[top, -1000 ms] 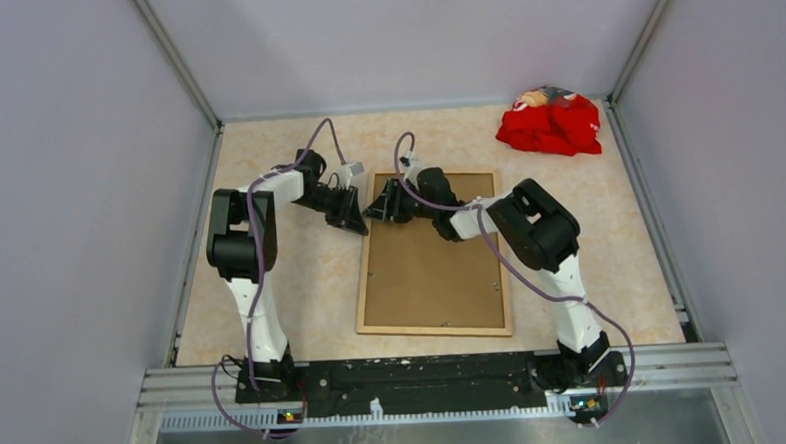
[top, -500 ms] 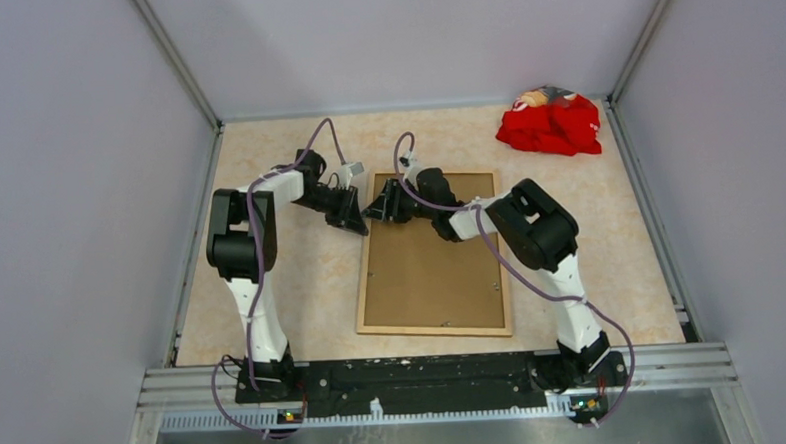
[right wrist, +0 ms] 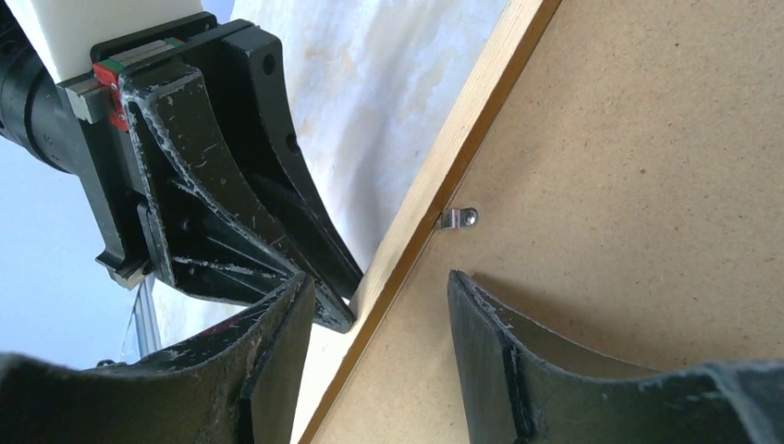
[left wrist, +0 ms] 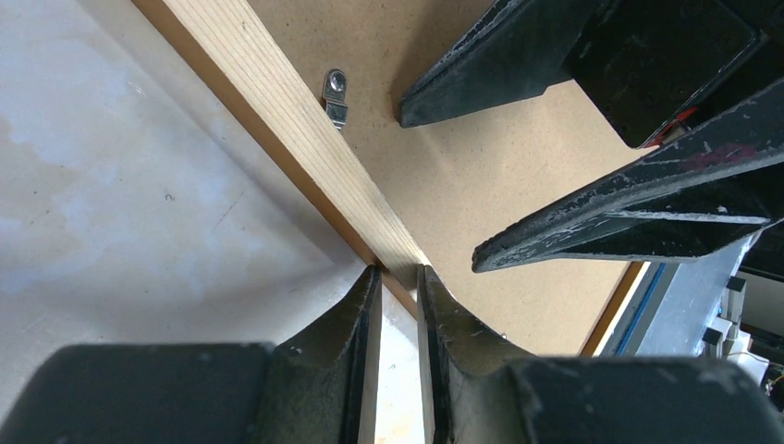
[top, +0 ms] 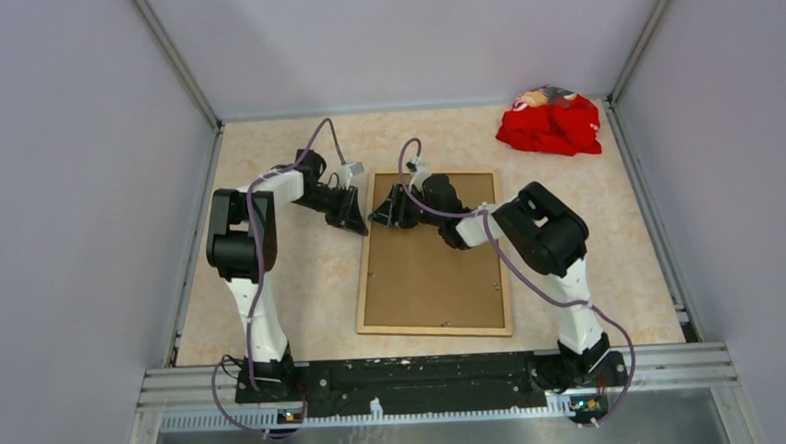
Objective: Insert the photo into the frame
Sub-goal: Install the photo frame at the center of the board, then adjust the photo frame at the center of the board.
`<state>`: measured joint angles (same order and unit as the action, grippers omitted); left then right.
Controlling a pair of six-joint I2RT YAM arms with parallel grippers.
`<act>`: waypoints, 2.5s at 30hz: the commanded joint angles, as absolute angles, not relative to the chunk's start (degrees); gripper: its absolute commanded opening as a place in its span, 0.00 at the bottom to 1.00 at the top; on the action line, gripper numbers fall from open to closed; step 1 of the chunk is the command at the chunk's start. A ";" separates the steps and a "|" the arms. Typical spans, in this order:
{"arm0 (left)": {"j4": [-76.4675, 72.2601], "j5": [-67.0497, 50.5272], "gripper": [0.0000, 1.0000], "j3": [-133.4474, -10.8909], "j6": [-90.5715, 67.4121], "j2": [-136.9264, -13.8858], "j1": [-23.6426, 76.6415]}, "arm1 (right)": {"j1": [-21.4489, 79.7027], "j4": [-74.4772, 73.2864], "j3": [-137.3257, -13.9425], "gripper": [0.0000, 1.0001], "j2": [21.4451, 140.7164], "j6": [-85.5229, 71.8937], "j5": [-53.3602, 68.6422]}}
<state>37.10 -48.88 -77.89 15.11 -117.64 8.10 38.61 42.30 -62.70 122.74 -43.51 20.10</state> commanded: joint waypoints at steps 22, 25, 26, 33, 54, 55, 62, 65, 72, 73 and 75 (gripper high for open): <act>35.91 -48.56 0.25 -75.74 16.99 -117.11 8.35 | 40.64 32.14 -72.57 0.56 128.45 -40.94 16.35; 36.22 -48.68 0.25 -75.84 17.02 -117.03 8.35 | 40.91 32.19 -72.86 0.56 128.77 -41.05 16.32; 36.37 -48.86 0.25 -75.89 17.11 -116.80 8.35 | 40.95 32.25 -72.72 0.55 128.43 -41.12 16.43; 41.49 -50.95 0.32 -77.68 20.68 -113.09 5.30 | 39.92 28.55 -69.15 0.67 116.67 -41.11 17.42; 38.45 -26.66 0.45 -59.13 36.94 -97.67 14.27 | 13.17 -0.35 -49.44 0.99 85.75 -38.26 -6.56; 38.14 -26.23 0.45 -58.46 37.07 -97.12 15.10 | 13.03 0.40 -49.69 0.99 86.91 -38.58 -5.99; 36.36 -23.76 0.44 -53.86 36.91 -94.69 20.36 | 12.70 8.61 -52.21 0.99 97.70 -42.16 3.56; 35.91 -23.26 0.43 -52.94 35.65 -94.72 22.64 | 13.90 9.88 -56.31 0.99 103.29 -43.39 7.63; 35.90 -25.43 0.43 -52.55 35.06 -94.07 26.19 | 24.29 3.26 -76.13 0.99 117.53 -41.68 10.28; 35.99 -25.80 0.44 -52.68 35.07 -94.20 26.78 | 25.92 2.20 -81.03 0.99 119.76 -41.63 11.19; 36.34 -27.03 0.44 -52.96 35.09 -94.45 27.98 | 29.10 -1.38 -88.88 0.99 124.51 -40.21 12.70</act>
<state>36.99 -23.05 -54.19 35.90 -93.62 24.99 20.60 4.40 -76.51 117.86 -40.51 3.81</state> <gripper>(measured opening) 0.437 0.985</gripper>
